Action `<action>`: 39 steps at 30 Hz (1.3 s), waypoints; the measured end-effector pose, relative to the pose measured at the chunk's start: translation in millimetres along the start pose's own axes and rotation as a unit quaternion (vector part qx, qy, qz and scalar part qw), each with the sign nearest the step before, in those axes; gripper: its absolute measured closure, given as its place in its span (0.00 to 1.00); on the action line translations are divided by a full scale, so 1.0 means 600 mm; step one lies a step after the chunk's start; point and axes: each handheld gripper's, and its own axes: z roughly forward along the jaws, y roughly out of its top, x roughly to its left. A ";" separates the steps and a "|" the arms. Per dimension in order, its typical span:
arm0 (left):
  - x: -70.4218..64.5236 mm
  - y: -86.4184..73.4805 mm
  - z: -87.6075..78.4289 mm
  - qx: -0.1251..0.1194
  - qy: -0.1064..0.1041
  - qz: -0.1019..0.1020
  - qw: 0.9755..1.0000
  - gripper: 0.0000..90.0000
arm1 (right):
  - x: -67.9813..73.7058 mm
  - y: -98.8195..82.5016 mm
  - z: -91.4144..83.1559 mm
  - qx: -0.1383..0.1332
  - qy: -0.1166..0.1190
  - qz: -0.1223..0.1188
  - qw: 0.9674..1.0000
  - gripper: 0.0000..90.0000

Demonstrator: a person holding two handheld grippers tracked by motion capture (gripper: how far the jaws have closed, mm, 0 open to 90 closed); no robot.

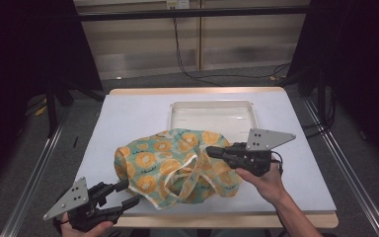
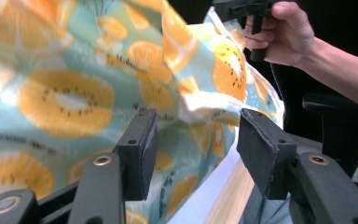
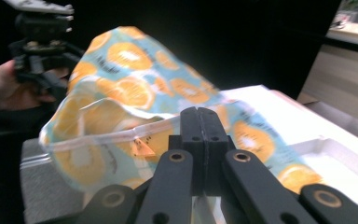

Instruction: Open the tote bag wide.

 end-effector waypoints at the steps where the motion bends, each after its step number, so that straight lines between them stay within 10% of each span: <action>1: -0.001 0.005 0.000 0.002 -0.001 0.007 1.000 0.54 | -0.004 0.004 0.000 0.000 -0.001 -0.001 1.000 1.00; 15: 0.002 0.061 0.020 -0.002 -0.069 0.033 0.997 0.99 | -0.047 0.041 0.006 -0.019 -0.031 -0.001 0.999 1.00; 23: 0.043 0.096 0.001 -0.009 -0.031 0.038 0.999 1.00 | -0.079 0.034 0.006 -0.021 -0.059 0.010 0.998 1.00; 30: 0.091 0.083 -0.020 -0.019 0.004 0.002 1.000 1.00 | -0.117 0.011 0.019 -0.006 -0.098 0.024 0.995 1.00; 39: 0.103 0.033 -0.012 0.014 -0.030 -0.038 0.999 1.00 | -0.135 -0.023 0.038 0.023 -0.114 0.037 0.992 1.00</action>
